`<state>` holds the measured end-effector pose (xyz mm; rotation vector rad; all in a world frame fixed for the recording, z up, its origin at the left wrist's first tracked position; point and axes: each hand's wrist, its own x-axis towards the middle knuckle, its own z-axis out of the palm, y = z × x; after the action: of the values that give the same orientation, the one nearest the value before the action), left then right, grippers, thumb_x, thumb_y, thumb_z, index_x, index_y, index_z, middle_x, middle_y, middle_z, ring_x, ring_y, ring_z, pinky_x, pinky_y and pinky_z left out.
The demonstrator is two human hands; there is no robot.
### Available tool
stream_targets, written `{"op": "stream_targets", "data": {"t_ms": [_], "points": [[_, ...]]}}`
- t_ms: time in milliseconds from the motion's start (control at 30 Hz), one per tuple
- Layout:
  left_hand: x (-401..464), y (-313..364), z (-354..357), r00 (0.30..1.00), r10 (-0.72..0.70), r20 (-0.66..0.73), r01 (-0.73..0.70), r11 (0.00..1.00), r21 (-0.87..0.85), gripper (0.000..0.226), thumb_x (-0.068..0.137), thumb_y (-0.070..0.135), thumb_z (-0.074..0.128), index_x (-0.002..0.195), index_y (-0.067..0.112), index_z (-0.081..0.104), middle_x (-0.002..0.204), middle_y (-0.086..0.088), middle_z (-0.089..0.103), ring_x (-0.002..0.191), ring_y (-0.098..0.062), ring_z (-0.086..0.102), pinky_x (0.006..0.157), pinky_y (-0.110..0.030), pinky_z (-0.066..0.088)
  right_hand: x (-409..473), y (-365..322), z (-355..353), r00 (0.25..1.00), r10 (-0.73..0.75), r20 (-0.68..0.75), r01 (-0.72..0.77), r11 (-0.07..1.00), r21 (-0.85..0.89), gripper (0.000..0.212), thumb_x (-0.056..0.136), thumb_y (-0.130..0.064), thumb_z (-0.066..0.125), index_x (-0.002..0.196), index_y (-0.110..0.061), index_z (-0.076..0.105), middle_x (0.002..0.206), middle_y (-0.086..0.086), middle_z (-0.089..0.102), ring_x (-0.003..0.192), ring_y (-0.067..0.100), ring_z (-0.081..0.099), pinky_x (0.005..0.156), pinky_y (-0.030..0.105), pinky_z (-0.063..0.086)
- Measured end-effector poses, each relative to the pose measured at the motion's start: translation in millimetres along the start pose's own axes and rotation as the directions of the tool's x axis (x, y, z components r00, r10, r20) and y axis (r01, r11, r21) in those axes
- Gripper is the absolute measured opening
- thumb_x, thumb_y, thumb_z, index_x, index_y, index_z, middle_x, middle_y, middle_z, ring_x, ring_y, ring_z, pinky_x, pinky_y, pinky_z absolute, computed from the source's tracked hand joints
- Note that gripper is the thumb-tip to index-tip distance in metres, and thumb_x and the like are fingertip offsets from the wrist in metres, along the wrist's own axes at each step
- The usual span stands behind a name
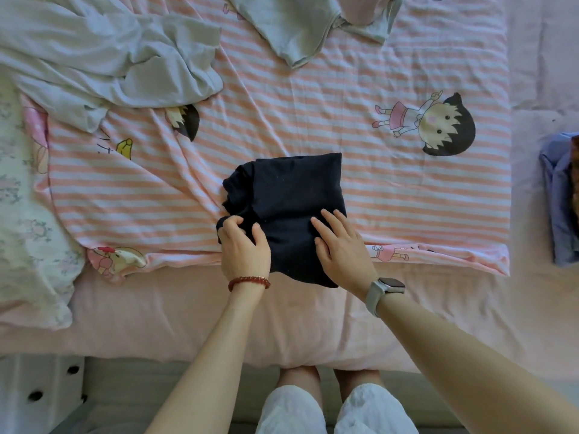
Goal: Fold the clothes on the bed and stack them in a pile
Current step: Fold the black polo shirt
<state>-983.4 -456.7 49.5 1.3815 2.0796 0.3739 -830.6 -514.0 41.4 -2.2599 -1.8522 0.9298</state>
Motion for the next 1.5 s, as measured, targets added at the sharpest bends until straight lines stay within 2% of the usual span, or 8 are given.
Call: {"op": "stream_targets", "data": {"t_ms": [200, 367, 500, 633, 767, 967, 1200, 1500], "points": [[-2, 15, 7, 0.781, 0.624, 0.029, -0.611, 0.754, 0.243, 0.039, 0.089, 0.018, 0.044, 0.124, 0.008, 0.056, 0.128, -0.017, 0.053, 0.12, -0.035, 0.049, 0.093, -0.045, 0.043, 18, -9, -6, 0.986, -0.034, -0.163, 0.03, 0.999, -0.025, 0.048, 0.095, -0.014, 0.041, 0.142, -0.015, 0.037, 0.154, 0.01, 0.023, 0.144, 0.028, 0.014, 0.114, 0.048, 0.013], [29, -9, 31, 0.844, 0.312, 0.435, -0.518, 0.684, 0.514, 0.064, 0.096, 0.05, 0.025, 0.148, 0.028, -0.006, 0.157, -0.004, -0.011, 0.143, -0.028, -0.012, 0.113, -0.051, -0.005, 66, -3, -15, 0.991, -0.13, 0.025, 0.132, 0.956, -0.263, 0.052, 0.1, -0.031, 0.028, 0.149, -0.028, 0.013, 0.158, 0.003, -0.001, 0.145, 0.023, -0.006, 0.114, 0.049, -0.005], [37, -16, 27, 0.844, 0.372, 0.387, -0.526, 0.718, 0.456, 0.065, 0.094, 0.047, 0.036, 0.149, 0.028, 0.006, 0.158, -0.004, -0.002, 0.144, -0.029, -0.005, 0.113, -0.051, -0.002, 103, 9, -29, 0.994, -0.054, 0.097, 0.078, 0.96, -0.268, 0.053, 0.099, -0.034, 0.033, 0.148, -0.033, 0.014, 0.158, 0.003, -0.006, 0.144, 0.027, -0.008, 0.115, 0.05, 0.005], [22, -21, 21, 0.919, 0.335, 0.207, -0.383, 0.882, 0.275, 0.062, 0.091, 0.035, 0.051, 0.146, 0.026, 0.025, 0.156, -0.013, 0.01, 0.142, -0.033, 0.009, 0.111, -0.052, 0.014, 82, 18, -28, 0.967, 0.14, -0.215, -0.092, 0.971, 0.219, 0.053, 0.093, -0.021, 0.05, 0.142, -0.011, 0.032, 0.14, 0.011, 0.037, 0.129, 0.027, 0.033, 0.102, 0.03, 0.029], [30, -20, 23, 0.949, 0.194, 0.247, -0.264, 0.919, 0.293, 0.065, 0.091, 0.043, 0.047, 0.148, 0.031, 0.016, 0.156, -0.009, 0.01, 0.14, -0.029, 0.01, 0.108, -0.051, 0.021, 35, 10, -10, 0.936, 0.351, 0.002, -0.274, 0.727, 0.63, 0.039, 0.086, -0.032, 0.061, 0.121, -0.026, 0.044, 0.096, -0.019, 0.054, 0.094, 0.011, 0.056, 0.071, 0.018, 0.041], [51, -6, 29, 0.937, 0.079, 0.341, -0.215, 0.899, 0.382, 0.066, 0.092, 0.049, 0.039, 0.148, 0.034, 0.006, 0.156, -0.006, 0.002, 0.14, -0.029, 0.004, 0.112, -0.048, 0.011, 8, -15, 15, 0.91, 0.409, 0.062, -0.331, 0.627, 0.705, 0.053, 0.076, -0.042, 0.067, 0.121, -0.029, 0.042, 0.103, -0.02, 0.052, 0.098, 0.005, 0.053, 0.079, 0.02, 0.04], [35, 3, 6, 0.993, 0.09, 0.077, -0.087, 0.995, -0.044, 0.052, 0.085, 0.021, 0.06, 0.135, 0.015, 0.044, 0.148, -0.009, 0.029, 0.135, -0.026, 0.024, 0.108, -0.038, 0.024, 4, -2, 3, 0.903, 0.413, 0.118, -0.322, 0.469, 0.822, 0.049, 0.077, -0.033, 0.07, 0.116, -0.033, 0.041, 0.105, -0.025, 0.052, 0.096, -0.006, 0.053, 0.075, 0.015, 0.041], [58, 30, 10, 0.819, 0.454, 0.352, -0.566, 0.744, 0.355, 0.066, 0.088, 0.037, 0.054, 0.146, 0.027, 0.023, 0.155, -0.006, 0.012, 0.142, -0.028, 0.007, 0.112, -0.048, 0.01, 20, 48, -53, 0.922, 0.317, -0.224, -0.165, 0.843, 0.512, 0.066, 0.082, -0.025, 0.068, 0.139, -0.022, 0.035, 0.126, -0.003, 0.048, 0.108, 0.008, 0.047, 0.093, 0.025, 0.041]]}}
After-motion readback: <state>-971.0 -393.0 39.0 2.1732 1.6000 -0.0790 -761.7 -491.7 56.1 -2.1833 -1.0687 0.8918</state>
